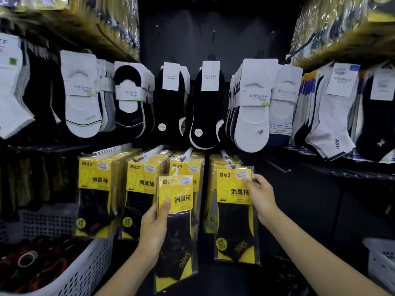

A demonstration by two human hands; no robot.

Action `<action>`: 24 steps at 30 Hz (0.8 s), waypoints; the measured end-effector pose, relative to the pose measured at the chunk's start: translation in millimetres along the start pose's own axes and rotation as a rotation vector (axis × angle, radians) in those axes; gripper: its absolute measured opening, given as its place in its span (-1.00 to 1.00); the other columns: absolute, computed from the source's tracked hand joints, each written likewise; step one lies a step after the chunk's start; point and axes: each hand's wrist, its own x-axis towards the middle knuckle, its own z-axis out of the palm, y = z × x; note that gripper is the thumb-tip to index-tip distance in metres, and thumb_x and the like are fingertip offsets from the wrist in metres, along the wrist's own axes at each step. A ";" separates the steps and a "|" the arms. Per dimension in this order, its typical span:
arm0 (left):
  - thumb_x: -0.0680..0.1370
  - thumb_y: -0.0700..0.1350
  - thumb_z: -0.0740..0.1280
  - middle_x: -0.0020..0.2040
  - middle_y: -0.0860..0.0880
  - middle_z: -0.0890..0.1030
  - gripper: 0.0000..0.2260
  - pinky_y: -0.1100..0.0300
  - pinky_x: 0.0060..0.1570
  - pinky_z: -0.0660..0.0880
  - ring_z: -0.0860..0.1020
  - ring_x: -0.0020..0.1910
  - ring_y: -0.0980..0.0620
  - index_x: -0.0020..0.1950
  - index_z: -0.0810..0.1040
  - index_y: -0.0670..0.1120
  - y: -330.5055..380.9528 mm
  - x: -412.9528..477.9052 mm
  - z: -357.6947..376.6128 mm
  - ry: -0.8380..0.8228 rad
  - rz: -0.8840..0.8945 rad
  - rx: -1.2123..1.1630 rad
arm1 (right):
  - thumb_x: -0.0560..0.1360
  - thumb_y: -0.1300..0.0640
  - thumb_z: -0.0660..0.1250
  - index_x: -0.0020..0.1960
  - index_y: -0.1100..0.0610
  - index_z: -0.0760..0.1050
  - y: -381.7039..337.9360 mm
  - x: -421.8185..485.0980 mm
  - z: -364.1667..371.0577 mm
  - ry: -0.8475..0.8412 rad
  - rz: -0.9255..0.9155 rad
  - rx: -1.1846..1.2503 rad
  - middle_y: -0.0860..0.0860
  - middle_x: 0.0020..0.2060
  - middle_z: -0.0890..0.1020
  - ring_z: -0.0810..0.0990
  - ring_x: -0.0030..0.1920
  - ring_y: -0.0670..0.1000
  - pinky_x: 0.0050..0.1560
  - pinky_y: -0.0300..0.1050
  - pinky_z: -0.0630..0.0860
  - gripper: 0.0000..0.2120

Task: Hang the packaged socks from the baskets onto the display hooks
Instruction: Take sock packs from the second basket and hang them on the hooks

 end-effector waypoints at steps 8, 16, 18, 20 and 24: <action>0.58 0.07 0.22 -0.03 0.27 0.54 -0.84 0.43 -0.10 0.30 0.46 -0.05 0.37 0.13 0.48 0.12 -1.9 -1.9 3.1 -0.020 -0.017 0.009 | 0.48 0.11 0.41 -0.01 0.14 0.53 20.1 22.5 15.2 0.228 0.123 -0.069 0.09 -0.03 0.65 0.62 0.02 0.09 0.11 0.02 0.56 -0.86; 0.57 0.05 0.22 -0.24 0.37 0.64 -0.91 0.54 -0.29 0.44 0.56 -0.19 0.48 -0.04 0.52 0.16 -10.1 -6.9 22.1 -0.119 -0.062 0.053 | 0.50 0.06 0.38 0.04 0.16 0.54 29.4 -17.0 2.6 0.137 0.157 -0.050 0.07 -0.01 0.63 0.60 0.00 0.02 0.05 -0.09 0.55 -0.81; 0.57 0.07 0.22 -0.18 0.28 0.67 -0.89 0.42 -0.19 0.46 0.60 -0.13 0.38 -0.03 0.54 0.17 -12.8 -10.8 32.9 -0.147 -0.070 0.064 | 0.52 0.01 0.34 0.06 0.12 0.55 23.5 -36.3 5.2 -0.043 0.175 0.000 0.03 -0.04 0.65 0.63 -0.01 -0.02 -0.05 -0.19 0.57 -0.79; 0.56 0.08 0.23 -0.12 0.20 0.68 -0.89 0.39 -0.15 0.47 0.62 -0.09 0.31 -0.01 0.54 0.18 -13.2 -14.5 45.2 -0.174 -0.061 0.077 | 0.55 -0.02 0.29 0.08 0.08 0.56 19.0 -51.7 8.8 -0.206 0.192 0.039 0.01 -0.04 0.69 0.67 -0.02 -0.04 -0.10 -0.24 0.57 -0.78; 0.57 0.03 0.24 -0.08 0.13 0.68 -0.84 0.47 -0.21 0.49 0.62 -0.08 0.28 0.10 0.56 0.08 -14.0 -18.0 66.2 -0.219 -0.031 0.058 | 0.56 0.06 0.29 0.07 0.10 0.58 15.4 -65.0 8.7 -0.214 0.159 0.038 0.00 -0.10 0.72 0.70 -0.08 -0.06 -0.16 -0.25 0.58 -0.83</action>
